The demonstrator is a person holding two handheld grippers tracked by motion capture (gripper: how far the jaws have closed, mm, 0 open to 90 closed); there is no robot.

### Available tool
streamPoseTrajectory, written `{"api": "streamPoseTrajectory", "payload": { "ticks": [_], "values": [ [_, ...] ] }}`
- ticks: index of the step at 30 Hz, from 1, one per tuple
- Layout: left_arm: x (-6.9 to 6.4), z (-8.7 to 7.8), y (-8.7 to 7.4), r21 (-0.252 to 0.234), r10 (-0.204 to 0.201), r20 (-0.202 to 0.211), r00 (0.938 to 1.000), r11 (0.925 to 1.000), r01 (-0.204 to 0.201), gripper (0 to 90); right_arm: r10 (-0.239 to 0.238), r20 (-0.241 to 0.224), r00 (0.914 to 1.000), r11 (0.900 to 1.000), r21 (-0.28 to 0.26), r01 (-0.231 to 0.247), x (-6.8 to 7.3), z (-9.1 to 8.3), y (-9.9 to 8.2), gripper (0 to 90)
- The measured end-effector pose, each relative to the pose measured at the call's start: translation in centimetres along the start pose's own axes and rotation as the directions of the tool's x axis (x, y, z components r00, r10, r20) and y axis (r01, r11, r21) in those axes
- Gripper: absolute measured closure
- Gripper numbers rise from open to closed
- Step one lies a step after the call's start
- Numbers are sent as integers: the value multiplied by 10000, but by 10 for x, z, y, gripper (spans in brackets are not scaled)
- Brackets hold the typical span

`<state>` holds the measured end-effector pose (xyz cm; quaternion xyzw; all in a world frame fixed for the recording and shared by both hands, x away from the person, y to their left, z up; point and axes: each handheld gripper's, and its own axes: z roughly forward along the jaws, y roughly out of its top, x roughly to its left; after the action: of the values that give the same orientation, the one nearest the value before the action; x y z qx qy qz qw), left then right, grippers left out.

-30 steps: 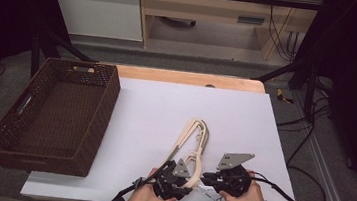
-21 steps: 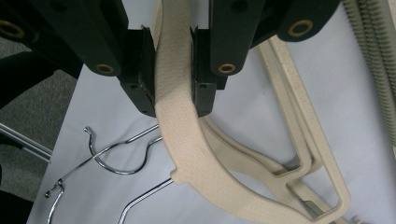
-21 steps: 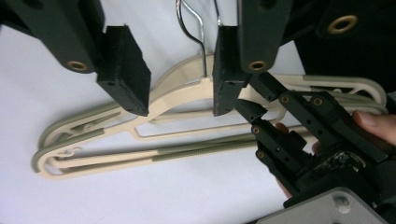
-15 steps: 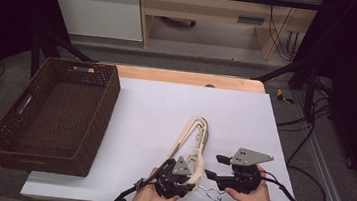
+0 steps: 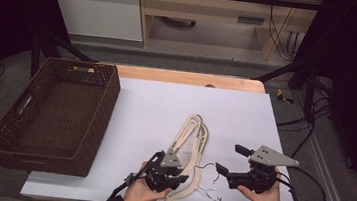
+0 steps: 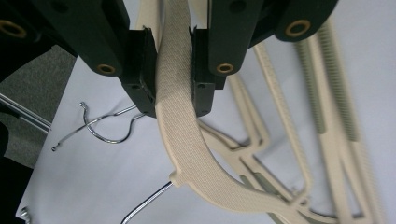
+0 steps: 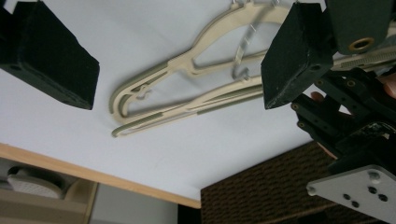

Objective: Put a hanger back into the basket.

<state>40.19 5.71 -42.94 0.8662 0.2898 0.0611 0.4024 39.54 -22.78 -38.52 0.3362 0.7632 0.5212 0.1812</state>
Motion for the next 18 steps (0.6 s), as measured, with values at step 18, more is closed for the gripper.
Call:
{"api": "streamPoseTrajectory", "payload": {
  "ticks": [18],
  "values": [
    [49, -68, -5, -727, -1088, -1865, 9764, 9927, 967, 822, 339, 504, 9982, 9990, 267, -353, -14, -2, -9, 109]
  ]
}}
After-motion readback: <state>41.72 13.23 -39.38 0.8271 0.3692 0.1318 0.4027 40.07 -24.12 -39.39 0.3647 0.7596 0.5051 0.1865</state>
